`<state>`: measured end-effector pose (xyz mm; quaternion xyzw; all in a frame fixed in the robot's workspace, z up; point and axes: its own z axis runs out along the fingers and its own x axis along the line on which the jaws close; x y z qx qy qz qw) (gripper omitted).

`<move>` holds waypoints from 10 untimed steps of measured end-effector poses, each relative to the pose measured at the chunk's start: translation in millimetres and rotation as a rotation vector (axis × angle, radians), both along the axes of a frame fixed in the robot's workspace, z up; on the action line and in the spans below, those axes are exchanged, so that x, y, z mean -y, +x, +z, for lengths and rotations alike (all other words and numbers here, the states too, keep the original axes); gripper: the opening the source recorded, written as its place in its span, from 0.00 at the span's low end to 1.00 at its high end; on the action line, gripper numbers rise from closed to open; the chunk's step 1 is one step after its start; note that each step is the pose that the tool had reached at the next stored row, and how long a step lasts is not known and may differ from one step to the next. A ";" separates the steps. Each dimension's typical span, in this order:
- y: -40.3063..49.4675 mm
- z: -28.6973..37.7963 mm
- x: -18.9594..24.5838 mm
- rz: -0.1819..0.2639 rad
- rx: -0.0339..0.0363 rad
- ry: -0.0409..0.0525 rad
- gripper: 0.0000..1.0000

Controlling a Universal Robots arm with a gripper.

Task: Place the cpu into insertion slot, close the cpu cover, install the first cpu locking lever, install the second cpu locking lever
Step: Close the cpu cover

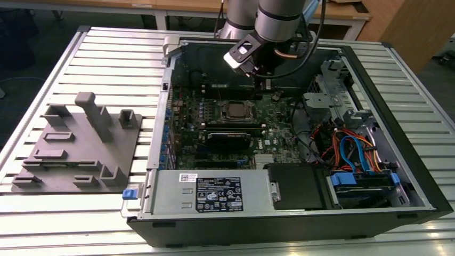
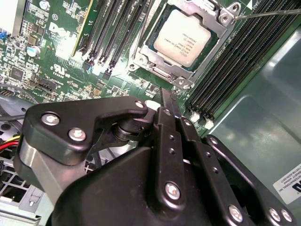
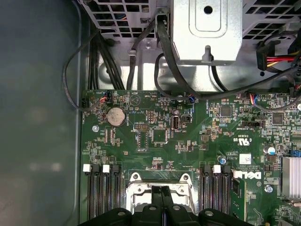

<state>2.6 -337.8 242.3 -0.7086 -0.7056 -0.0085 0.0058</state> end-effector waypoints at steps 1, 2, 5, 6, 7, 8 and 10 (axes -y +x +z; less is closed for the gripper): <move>-0.1 0.0 0.0 0.000 0.0000 0.0000 0.10; -0.1 0.0 0.0 0.000 0.0000 0.0000 0.10; -0.2 0.0 0.0 0.000 0.0000 0.0001 0.10; -0.2 0.0 0.0 0.000 0.0000 0.0000 0.10; -0.2 -0.1 0.0 0.000 -0.0001 0.0000 0.10; -0.5 -0.2 0.0 0.000 0.0000 0.0000 0.10; -1.9 -0.8 0.0 0.000 0.0001 0.0003 0.10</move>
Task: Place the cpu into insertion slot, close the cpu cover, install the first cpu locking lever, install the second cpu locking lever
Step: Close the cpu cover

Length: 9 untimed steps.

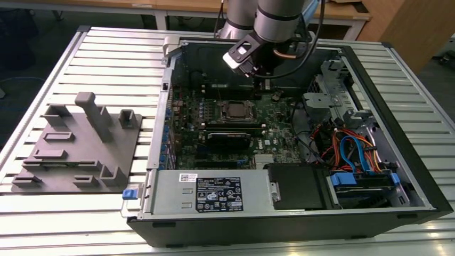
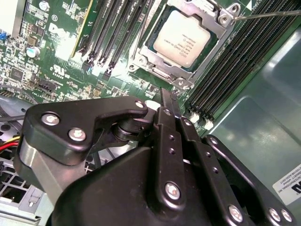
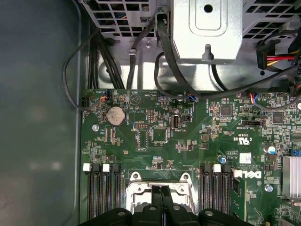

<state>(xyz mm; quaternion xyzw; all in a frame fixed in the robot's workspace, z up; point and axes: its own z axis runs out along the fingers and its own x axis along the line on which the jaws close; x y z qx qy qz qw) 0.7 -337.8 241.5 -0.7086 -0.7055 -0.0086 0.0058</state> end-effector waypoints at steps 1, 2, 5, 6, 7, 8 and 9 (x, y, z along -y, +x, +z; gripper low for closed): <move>-1.0 -0.4 0.0 0.000 0.0000 -0.0001 0.10; -2.4 -0.9 0.0 0.000 -0.0001 -0.0003 0.10; -6.3 -4.1 0.2 0.000 -0.0001 -0.0003 0.10; -7.8 -5.6 0.3 0.000 -0.0003 -0.0002 0.10; -9.6 -7.1 0.5 0.001 -0.0004 -0.0002 0.10; -11.6 -8.7 0.7 0.001 -0.0005 -0.0003 0.10; -13.8 -10.1 0.9 0.002 -0.0006 -0.0002 0.10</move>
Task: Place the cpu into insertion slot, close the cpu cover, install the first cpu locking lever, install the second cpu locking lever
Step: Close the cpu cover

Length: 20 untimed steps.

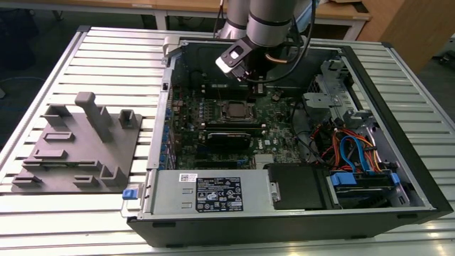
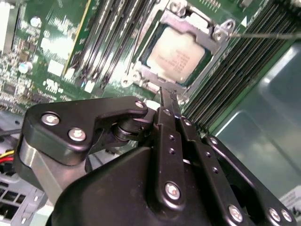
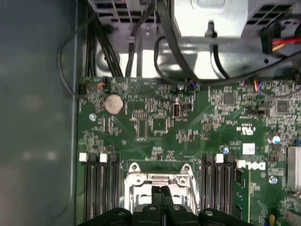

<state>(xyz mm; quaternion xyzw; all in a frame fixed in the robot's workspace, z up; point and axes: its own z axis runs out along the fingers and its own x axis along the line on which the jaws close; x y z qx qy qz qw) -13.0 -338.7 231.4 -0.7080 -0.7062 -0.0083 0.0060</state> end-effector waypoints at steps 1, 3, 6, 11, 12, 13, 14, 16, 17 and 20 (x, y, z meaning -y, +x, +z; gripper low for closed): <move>-2.2 -1.1 0.0 0.000 -0.0001 0.0001 0.10; -5.0 -2.6 0.0 0.000 -0.0001 0.0002 0.10; -6.8 -3.6 0.1 0.001 -0.0002 0.0001 0.10; -7.7 -3.7 0.0 0.001 0.0002 0.0002 0.10; -7.7 -3.7 0.0 0.001 0.0003 0.0002 0.10; -7.7 -3.7 0.0 0.001 0.0002 0.0002 0.10; -7.7 -3.7 0.0 0.001 0.0003 0.0003 0.10; -7.7 -3.7 0.0 0.001 0.0003 0.0002 0.10; -7.7 -3.7 0.0 0.001 0.0003 0.0002 0.10; -8.3 -3.8 0.0 0.000 0.0003 0.0002 0.10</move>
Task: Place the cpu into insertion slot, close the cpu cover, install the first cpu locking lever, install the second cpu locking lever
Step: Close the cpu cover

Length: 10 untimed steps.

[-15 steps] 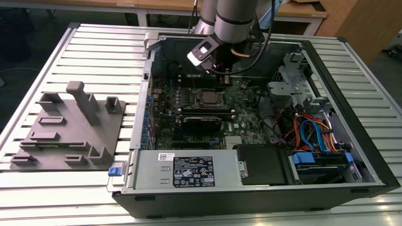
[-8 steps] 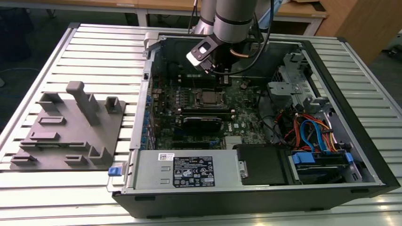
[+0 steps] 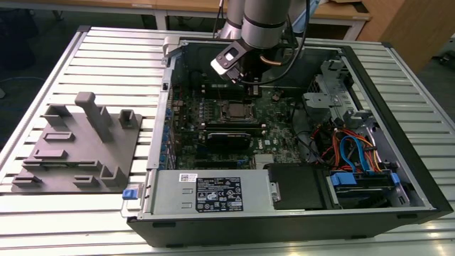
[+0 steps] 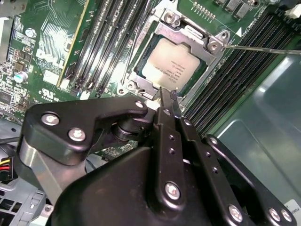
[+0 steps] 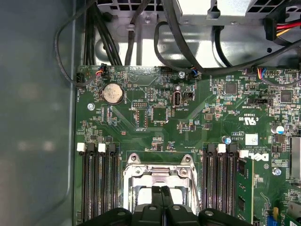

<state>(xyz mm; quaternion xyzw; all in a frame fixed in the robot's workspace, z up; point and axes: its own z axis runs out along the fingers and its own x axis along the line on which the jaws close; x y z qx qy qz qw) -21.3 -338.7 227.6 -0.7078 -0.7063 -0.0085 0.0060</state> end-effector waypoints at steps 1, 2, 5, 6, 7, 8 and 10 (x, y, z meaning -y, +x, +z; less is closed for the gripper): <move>-0.6 -0.1 0.0 0.000 0.0000 0.0000 0.10; -1.4 -0.3 0.0 0.001 0.0000 0.0001 0.10; -5.7 -0.8 0.0 0.002 0.0000 0.0000 0.10; -7.3 -1.0 0.0 0.002 0.0000 0.0001 0.10; -9.1 -1.2 0.0 0.002 0.0000 0.0000 0.10; -10.7 -1.4 0.0 0.003 0.0000 0.0000 0.10; -14.6 -1.9 0.0 0.004 -0.0001 -0.0001 0.10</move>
